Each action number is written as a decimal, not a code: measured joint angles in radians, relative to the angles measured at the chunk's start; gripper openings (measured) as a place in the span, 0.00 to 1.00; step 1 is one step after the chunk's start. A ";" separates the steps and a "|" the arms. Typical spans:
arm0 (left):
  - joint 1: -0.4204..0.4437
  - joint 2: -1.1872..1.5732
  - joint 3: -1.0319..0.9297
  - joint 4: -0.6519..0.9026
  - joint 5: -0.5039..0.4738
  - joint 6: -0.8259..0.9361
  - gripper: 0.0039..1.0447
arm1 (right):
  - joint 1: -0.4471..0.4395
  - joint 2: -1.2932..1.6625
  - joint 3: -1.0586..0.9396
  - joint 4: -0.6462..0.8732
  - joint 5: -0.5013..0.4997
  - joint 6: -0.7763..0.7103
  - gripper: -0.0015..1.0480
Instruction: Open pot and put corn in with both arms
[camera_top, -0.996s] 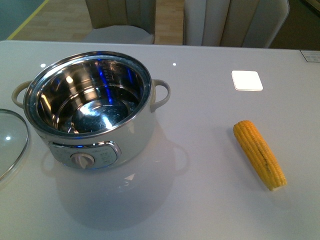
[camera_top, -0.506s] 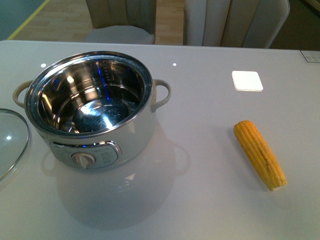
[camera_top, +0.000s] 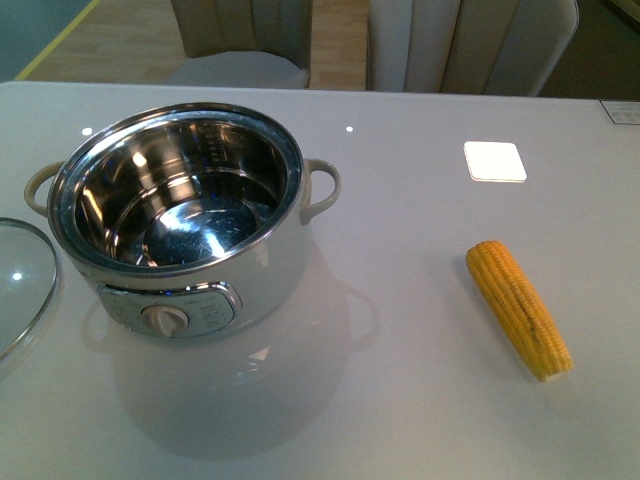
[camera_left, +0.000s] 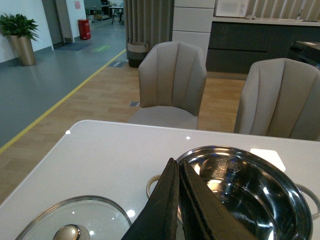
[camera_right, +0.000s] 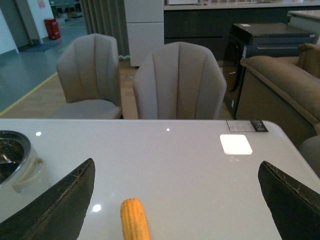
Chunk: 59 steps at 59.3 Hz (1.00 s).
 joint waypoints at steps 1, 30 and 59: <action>0.000 -0.011 0.000 -0.009 -0.002 0.000 0.03 | 0.000 0.000 0.000 0.000 0.000 0.000 0.92; -0.002 -0.275 0.000 -0.264 -0.003 0.000 0.03 | 0.000 0.000 0.000 0.000 0.000 0.000 0.92; -0.002 -0.547 0.000 -0.543 -0.003 0.001 0.03 | 0.000 0.000 0.000 0.000 0.000 0.000 0.92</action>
